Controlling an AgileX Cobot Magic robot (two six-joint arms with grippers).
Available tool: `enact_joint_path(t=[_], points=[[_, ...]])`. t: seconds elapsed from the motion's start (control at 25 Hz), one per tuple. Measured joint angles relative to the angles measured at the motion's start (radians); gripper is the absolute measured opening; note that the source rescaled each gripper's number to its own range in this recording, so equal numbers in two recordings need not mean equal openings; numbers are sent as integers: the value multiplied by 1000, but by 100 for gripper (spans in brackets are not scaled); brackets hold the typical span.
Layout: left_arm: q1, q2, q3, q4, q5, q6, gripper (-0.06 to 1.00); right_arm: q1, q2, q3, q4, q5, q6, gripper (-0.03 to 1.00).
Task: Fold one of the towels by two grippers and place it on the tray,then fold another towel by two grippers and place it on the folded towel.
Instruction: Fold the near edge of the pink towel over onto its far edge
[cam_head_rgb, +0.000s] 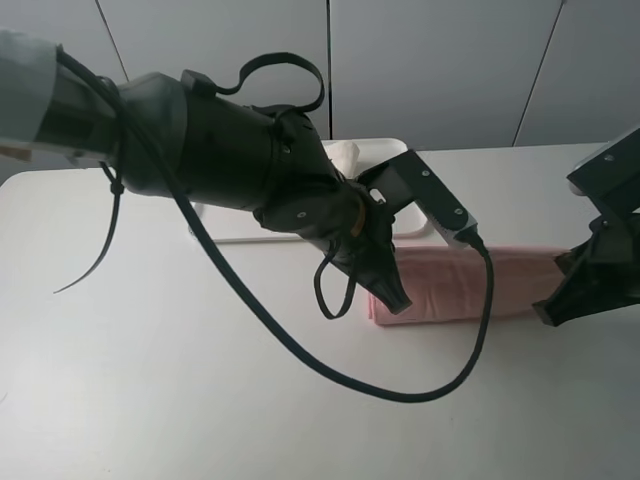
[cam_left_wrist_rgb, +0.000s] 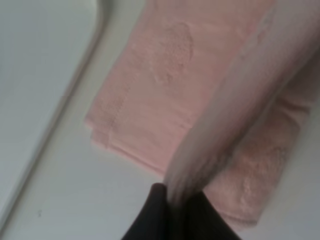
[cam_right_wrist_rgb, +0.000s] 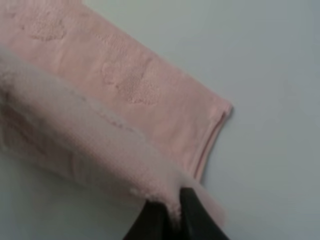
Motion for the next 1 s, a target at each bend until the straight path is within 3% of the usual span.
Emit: enact_joint_path(t=[0.48,0.6,0.76,0.88,0.92,1.0], points=[[30,22,0,-2,-34,-1,1,-38,127,-2,-88,-73,129,0],[32,32,0,-7,-41,-1,1,-38,153,-21,-191,-56,246,0],[36,40,0,-7,-43,-12,2,-38,156,-52,-460,-48,515,1],[44,44,0,0,-47,-56,11,-38,156,-55,-642,-37,704,18],[52,44,0,6,-47,-68,18,-38,156,-55,-682,-29,752,28],[66,44,0,11,-45,-86,44,-38,161,-55,-722,-7,828,52]])
